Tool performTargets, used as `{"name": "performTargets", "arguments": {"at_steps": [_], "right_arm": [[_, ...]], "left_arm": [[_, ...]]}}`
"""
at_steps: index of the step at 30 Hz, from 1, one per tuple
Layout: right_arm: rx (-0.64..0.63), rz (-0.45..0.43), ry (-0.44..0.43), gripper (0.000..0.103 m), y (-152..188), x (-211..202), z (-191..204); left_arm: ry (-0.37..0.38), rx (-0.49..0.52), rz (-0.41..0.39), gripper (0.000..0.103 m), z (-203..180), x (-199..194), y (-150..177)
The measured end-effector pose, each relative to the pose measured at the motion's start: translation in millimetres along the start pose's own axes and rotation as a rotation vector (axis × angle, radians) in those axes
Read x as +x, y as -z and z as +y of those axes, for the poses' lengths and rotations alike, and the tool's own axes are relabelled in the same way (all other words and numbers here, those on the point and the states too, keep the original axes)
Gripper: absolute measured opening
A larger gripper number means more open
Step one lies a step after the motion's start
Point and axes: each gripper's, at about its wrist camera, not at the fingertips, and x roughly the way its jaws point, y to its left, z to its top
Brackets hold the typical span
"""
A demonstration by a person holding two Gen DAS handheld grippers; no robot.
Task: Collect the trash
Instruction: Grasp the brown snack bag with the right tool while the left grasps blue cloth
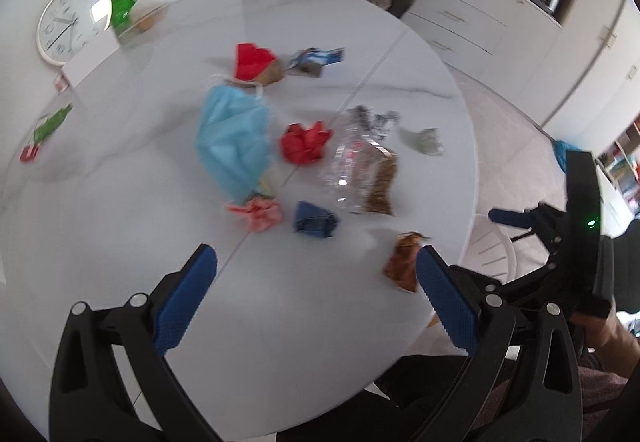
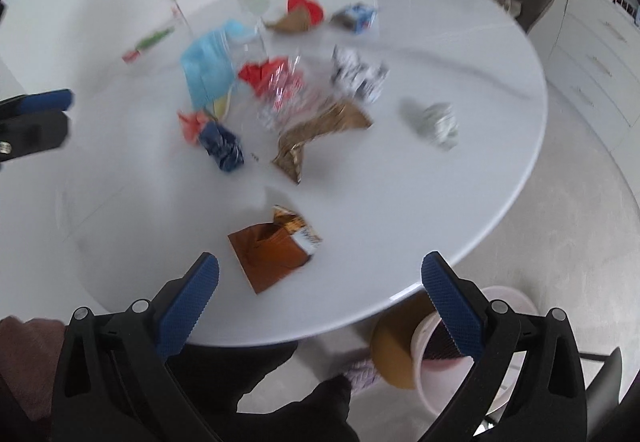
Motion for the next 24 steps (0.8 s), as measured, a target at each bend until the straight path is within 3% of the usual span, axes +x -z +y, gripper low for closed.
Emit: {"name": "performTargets", "arguments": {"at_steps": [6, 14, 20, 22, 24], "right_arm": [[0.171, 0.064, 0.060, 0.099, -12, 29, 11], [0.412, 0.139, 0.199, 0.074, -16, 58, 17], [0.478, 0.154, 0.261, 0.059, -13, 65, 23], [0.473, 0.149, 0.263, 0.040, -11, 64, 26], [0.466, 0.143, 0.248, 0.032, -8, 62, 28]], "left_arm": [[0.011, 0.003, 0.005, 0.095, 29, 21, -4], [0.099, 0.117, 0.040, 0.095, 41, 59, -13], [0.152, 0.240, 0.050, 0.095, 32, 87, -14], [0.167, 0.275, 0.050, 0.094, 26, 94, -15], [0.179, 0.294, 0.046, 0.093, 21, 100, -16]]}}
